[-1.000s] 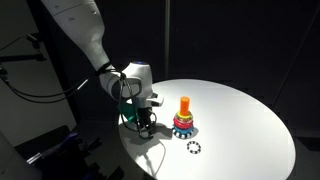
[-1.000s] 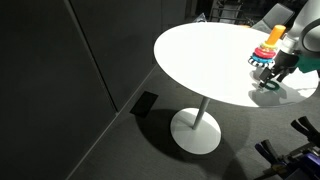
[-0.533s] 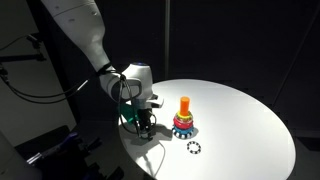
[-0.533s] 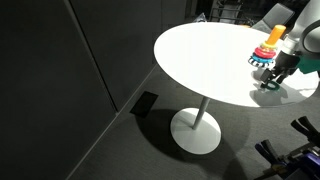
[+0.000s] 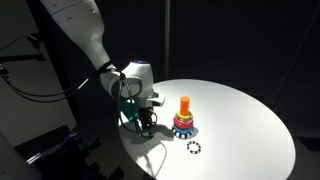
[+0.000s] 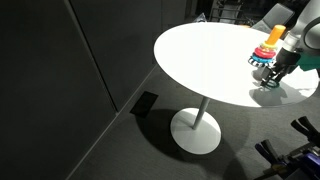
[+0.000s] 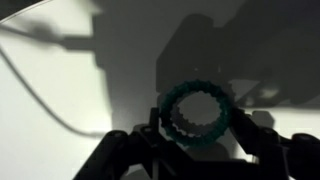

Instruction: Put the dark green ring on the stack

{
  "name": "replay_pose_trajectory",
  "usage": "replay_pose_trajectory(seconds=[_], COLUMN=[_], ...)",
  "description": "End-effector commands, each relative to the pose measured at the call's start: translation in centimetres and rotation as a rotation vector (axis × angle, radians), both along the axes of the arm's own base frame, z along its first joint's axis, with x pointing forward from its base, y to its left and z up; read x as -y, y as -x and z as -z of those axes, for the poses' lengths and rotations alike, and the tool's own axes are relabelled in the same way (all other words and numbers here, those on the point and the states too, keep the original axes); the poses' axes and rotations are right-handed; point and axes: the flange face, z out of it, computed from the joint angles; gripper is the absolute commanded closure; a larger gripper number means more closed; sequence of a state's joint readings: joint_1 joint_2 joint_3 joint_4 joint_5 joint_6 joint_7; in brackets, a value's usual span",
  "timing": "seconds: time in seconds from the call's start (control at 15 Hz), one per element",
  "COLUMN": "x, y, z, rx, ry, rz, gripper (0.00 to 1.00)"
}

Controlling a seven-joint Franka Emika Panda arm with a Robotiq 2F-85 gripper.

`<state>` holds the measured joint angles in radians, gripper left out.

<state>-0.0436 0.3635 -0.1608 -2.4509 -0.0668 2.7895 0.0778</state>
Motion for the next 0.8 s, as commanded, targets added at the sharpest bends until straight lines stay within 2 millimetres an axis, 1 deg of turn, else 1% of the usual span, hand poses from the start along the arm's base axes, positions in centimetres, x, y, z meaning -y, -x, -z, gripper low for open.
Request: replay_pose_trajectory(seconds=[0.0,0.2,0.4,0.73], x=[1.1,2.0,2.7,4.0], y=[-0.6,-1.3,-2.3,-3.9], z=[-2.7,-5.1,-8.0,-13.3], rx=[0.030,0.069,0.107,0.166], ry=[-0.005,0.000,0.005,0.013], rz=[0.030,0.047,0.060,0.084], gripper=[0.53,0.53,0.53,0.53])
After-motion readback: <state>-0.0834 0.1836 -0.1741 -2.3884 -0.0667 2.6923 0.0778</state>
